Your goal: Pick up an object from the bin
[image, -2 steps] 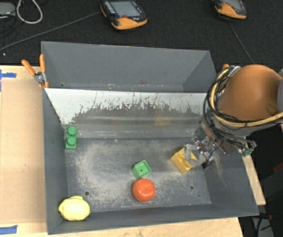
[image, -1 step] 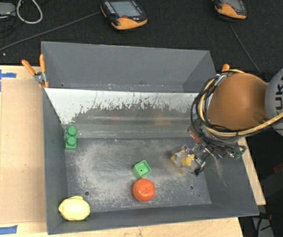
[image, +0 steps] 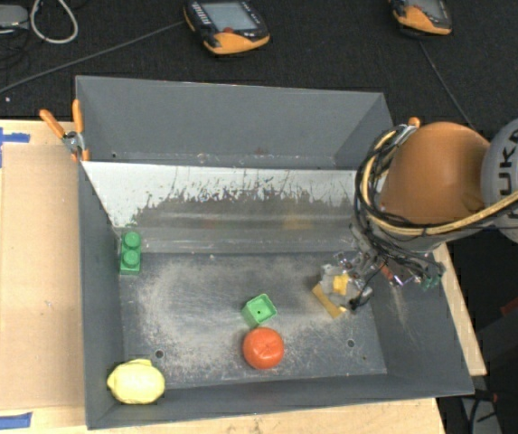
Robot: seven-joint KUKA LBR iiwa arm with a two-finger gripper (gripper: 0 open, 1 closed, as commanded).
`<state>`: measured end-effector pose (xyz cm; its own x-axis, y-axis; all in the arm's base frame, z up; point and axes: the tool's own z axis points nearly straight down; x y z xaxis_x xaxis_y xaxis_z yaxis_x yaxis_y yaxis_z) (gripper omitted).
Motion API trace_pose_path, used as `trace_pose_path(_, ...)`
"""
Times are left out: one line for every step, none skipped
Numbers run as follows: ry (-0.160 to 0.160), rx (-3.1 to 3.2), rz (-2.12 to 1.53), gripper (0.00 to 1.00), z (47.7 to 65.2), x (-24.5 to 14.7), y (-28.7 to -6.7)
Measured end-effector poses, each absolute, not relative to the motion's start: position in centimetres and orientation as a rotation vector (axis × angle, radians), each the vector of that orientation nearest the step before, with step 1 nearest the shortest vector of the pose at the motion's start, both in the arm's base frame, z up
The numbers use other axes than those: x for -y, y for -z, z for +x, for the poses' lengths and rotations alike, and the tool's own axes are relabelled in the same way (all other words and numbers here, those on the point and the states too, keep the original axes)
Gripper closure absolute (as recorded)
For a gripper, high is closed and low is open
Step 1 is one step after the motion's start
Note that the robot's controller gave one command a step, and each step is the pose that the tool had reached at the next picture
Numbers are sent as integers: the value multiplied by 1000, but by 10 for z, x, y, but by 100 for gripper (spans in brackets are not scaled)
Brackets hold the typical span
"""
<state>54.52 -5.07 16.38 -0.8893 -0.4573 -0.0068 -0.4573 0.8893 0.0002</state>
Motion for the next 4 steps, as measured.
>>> trace_pose_path(-3, -3075, -604, 100, 540, 50, -176)
trace_pose_path(-3, -2950, -1057, 100, 543, 49, -166)
trace_pose_path(-2, -2928, -1119, 100, 535, 39, -146)
trace_pose_path(-2, -2829, -1344, 100, 537, 36, -162)
